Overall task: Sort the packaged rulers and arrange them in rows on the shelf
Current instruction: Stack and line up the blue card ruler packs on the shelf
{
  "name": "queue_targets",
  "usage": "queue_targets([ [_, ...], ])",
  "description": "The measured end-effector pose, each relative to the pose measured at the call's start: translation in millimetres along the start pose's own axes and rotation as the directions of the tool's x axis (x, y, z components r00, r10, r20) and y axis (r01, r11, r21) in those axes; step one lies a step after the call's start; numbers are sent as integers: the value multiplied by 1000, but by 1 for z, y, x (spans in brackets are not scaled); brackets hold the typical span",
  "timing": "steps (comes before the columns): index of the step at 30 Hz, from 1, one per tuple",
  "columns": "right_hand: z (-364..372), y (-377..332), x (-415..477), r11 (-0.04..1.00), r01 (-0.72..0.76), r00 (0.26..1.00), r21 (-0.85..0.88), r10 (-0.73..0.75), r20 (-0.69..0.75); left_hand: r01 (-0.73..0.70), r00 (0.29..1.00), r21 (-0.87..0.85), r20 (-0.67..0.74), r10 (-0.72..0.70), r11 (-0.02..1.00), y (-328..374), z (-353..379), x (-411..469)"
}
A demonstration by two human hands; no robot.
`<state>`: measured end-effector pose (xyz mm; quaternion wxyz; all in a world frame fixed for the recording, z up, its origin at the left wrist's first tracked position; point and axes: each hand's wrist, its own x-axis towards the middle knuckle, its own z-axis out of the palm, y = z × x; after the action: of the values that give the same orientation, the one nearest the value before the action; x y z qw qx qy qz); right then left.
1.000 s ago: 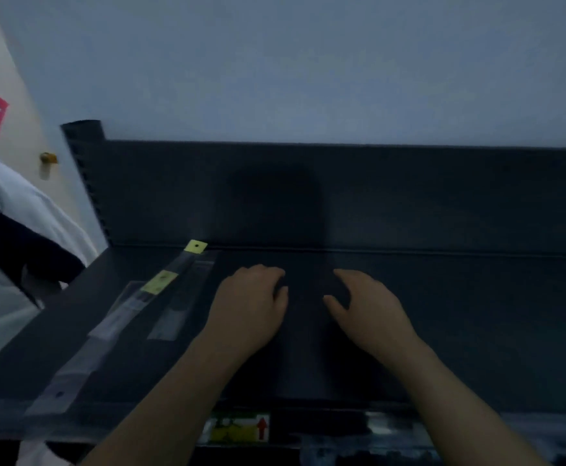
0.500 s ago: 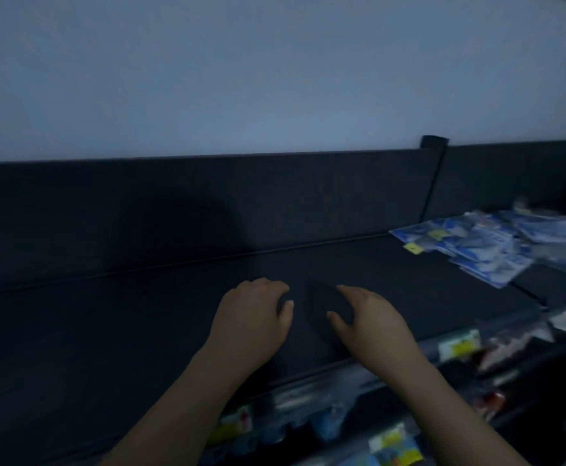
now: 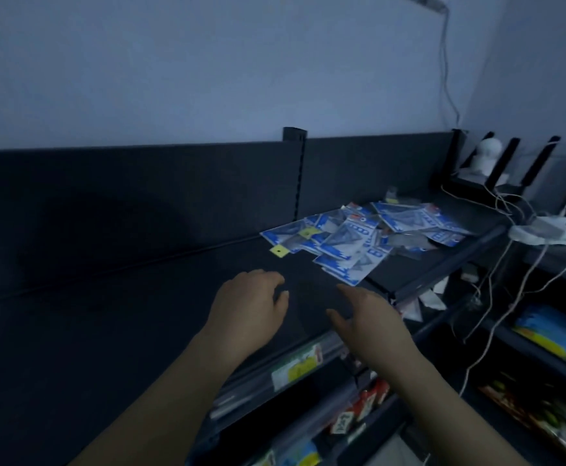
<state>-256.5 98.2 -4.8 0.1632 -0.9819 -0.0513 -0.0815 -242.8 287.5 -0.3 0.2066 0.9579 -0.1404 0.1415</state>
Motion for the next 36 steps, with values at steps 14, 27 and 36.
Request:
queue_targets([
  [14, 3, 106, 135, 990, -124, 992, 67, 123, 15, 124, 986, -63, 121, -115, 990, -15, 79, 187],
  [27, 7, 186, 222, 999, -34, 999, -38, 33, -25, 159, 963, -104, 236, -131, 982, 26, 145, 266],
  [36, -15, 270, 239, 998, 44, 999, 54, -45, 11, 214, 953, -184, 256, -164, 959, 57, 172, 305],
])
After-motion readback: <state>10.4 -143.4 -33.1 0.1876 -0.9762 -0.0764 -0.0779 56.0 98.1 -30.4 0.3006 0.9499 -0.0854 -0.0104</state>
